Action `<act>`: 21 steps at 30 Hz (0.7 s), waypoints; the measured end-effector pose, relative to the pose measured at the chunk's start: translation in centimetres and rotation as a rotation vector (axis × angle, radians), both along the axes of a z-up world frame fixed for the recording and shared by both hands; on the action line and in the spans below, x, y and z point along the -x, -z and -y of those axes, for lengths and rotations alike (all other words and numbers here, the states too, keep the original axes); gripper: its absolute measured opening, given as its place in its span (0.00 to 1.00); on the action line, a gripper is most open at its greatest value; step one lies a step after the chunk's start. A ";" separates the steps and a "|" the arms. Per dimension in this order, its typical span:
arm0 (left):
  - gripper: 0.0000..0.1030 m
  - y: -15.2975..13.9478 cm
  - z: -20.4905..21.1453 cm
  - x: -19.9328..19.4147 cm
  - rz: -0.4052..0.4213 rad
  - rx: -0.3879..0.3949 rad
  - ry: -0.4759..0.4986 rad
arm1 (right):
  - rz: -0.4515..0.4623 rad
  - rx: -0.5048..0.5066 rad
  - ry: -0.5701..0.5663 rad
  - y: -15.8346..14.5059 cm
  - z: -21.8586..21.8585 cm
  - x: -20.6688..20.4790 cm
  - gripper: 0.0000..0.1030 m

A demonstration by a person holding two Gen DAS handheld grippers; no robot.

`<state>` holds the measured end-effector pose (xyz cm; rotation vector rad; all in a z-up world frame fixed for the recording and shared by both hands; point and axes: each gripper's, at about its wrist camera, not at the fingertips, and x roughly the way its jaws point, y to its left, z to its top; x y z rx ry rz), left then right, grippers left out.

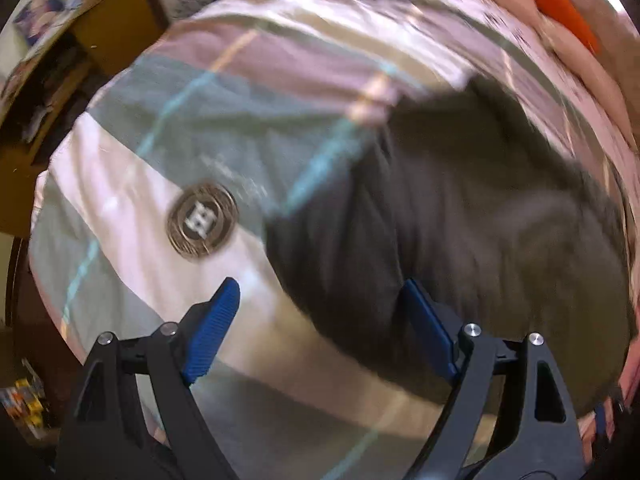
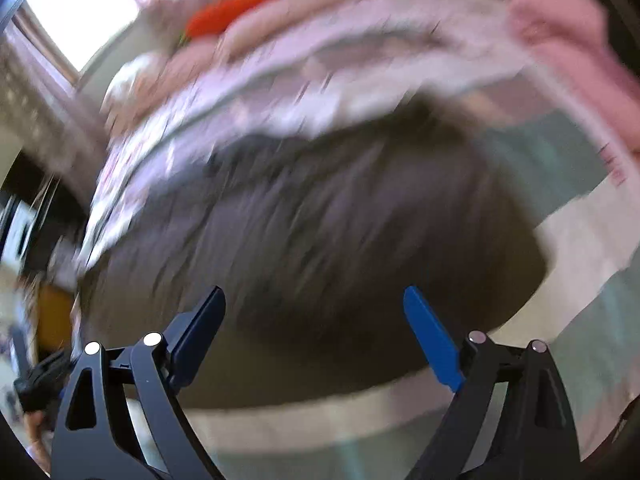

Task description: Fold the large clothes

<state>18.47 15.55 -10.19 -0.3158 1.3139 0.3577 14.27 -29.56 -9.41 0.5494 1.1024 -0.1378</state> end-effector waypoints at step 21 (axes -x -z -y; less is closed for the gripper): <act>0.98 -11.4 14.7 12.3 0.578 -0.353 0.362 | 0.359 0.383 0.083 -9.9 -4.6 12.3 0.99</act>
